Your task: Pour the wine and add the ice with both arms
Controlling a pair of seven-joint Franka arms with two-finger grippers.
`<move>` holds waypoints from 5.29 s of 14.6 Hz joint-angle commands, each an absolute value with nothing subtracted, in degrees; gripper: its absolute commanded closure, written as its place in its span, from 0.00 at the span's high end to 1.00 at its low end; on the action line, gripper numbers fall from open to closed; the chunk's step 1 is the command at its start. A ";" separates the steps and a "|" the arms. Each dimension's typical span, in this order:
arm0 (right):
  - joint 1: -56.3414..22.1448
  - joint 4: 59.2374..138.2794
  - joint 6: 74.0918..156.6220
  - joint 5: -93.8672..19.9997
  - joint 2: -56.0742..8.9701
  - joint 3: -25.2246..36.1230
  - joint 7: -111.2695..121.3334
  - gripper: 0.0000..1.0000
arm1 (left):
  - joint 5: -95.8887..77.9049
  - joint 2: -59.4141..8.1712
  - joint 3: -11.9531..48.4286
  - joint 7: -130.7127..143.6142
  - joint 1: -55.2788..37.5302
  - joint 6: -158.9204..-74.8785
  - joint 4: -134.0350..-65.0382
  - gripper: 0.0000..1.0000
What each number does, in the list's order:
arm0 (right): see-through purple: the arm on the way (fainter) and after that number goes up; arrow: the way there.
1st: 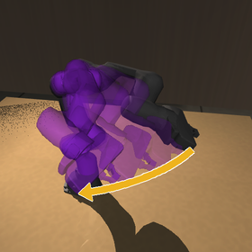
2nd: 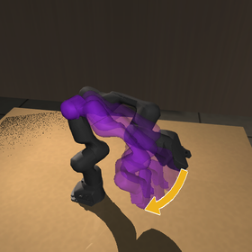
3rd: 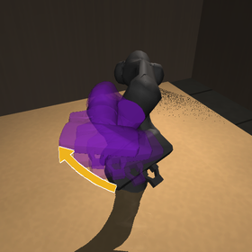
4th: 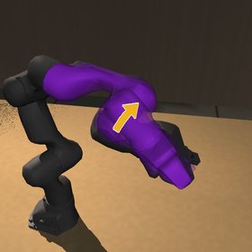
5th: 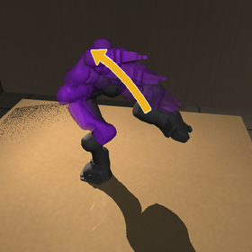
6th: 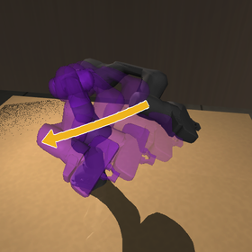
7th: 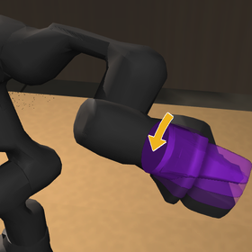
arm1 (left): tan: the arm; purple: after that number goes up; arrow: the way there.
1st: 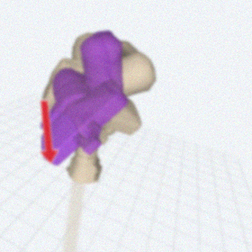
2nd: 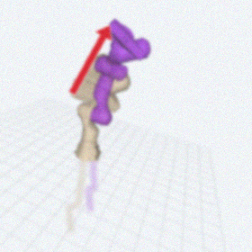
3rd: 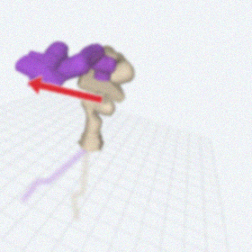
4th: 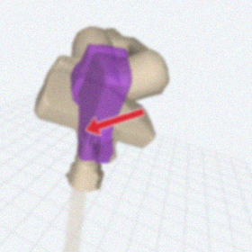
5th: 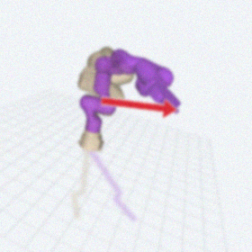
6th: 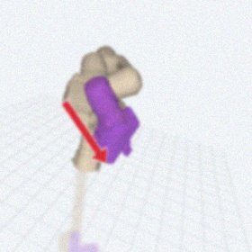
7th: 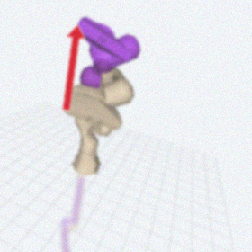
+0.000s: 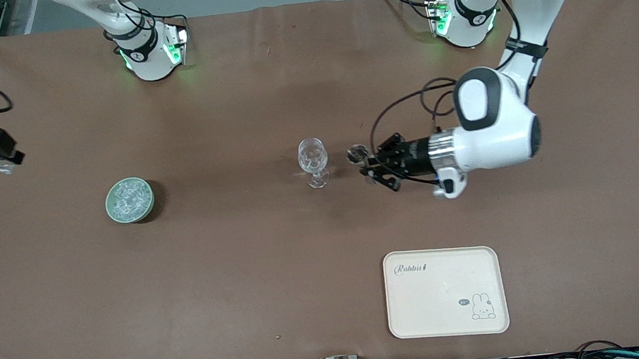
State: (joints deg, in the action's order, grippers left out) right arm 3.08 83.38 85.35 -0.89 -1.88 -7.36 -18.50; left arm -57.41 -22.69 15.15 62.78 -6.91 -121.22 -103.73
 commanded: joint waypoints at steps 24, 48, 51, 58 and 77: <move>-14.06 84.37 109.60 12.83 -29.97 -37.53 -79.28 0.02 | -97.64 -48.86 -19.18 49.20 -6.33 -93.38 -82.63 0.01; -15.64 84.38 111.53 14.77 -33.22 -37.53 -79.98 0.31 | -106.88 -61.79 -3.43 53.61 -7.91 -126.65 -69.96 1.00; -15.64 84.29 111.53 14.85 -33.22 -37.53 -79.89 0.39 | -103.56 -59.86 -3.52 53.96 -6.95 -126.56 -70.66 1.00; -15.30 83.94 111.18 14.85 -33.14 -37.79 -79.63 0.80 | -86.76 -55.11 -3.51 54.67 -6.15 -123.50 -71.98 1.00; -5.98 83.50 94.32 7.31 -6.25 1.21 -20.35 1.00 | -47.68 -40.79 -10.37 45.81 -2.90 -115.67 -70.49 1.00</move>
State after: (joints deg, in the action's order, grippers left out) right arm -5.29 81.69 96.76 10.02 -9.15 -3.64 -27.85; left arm -53.01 -44.44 -9.82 48.99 -2.88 -117.85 -69.09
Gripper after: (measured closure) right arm 0.000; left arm 0.000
